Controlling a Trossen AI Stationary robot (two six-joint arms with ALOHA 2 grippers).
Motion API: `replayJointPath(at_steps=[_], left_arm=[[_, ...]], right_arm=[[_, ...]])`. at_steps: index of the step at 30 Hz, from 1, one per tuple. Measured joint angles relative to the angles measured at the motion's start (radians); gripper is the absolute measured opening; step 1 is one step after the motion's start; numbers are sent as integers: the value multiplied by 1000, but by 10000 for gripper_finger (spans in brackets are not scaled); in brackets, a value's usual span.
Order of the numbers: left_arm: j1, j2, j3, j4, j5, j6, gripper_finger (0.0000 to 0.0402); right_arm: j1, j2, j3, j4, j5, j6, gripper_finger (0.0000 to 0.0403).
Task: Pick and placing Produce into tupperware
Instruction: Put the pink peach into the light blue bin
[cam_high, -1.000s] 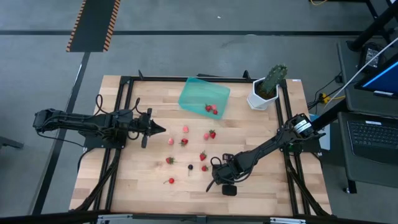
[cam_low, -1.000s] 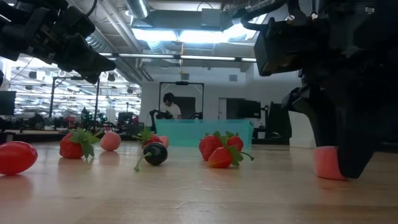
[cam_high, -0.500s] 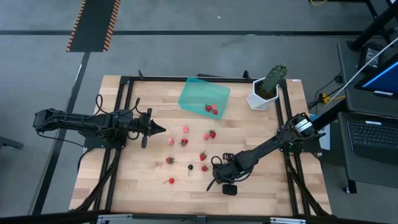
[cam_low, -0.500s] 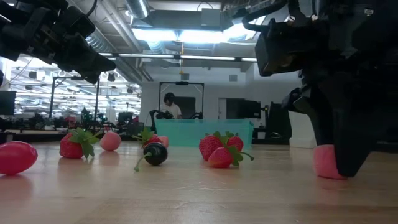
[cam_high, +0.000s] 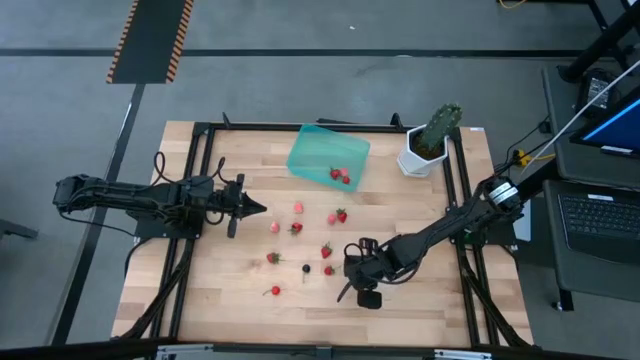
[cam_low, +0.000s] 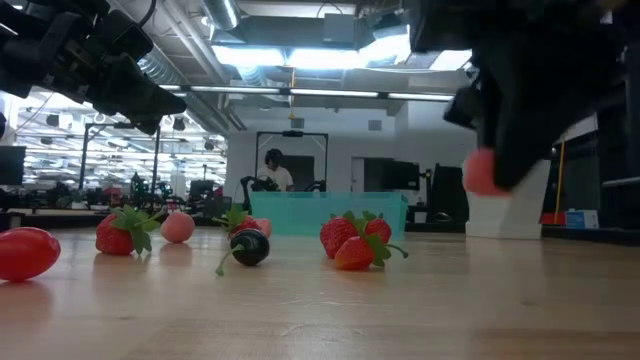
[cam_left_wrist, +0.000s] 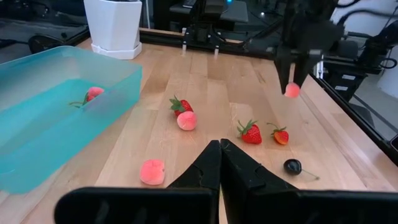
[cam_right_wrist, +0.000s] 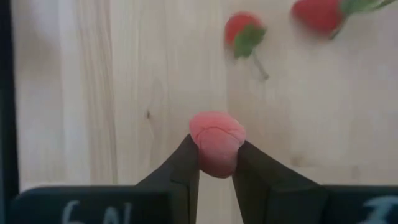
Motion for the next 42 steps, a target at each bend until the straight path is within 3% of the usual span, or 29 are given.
replayJointPath(at_steps=[12,18,23,30,36,42], left_arm=[[0,0,0,2,0,19,0],[0,0,0,2,0,25,0],[0,0,0,4,0,26,0],[0,0,0,2,0,26,0],[0,0,0,2,0,26,0],[0,0,0,2,0,26,0]], right_arm=[[0,-114,-4,-64,145,-29,67],[0,-243,-139,20,183,-10,67],[0,-411,-325,257,217,0,67],[0,-578,-573,644,271,-164,63],[0,-606,-809,1161,281,-282,63],[0,-605,-965,1457,315,-338,63]])
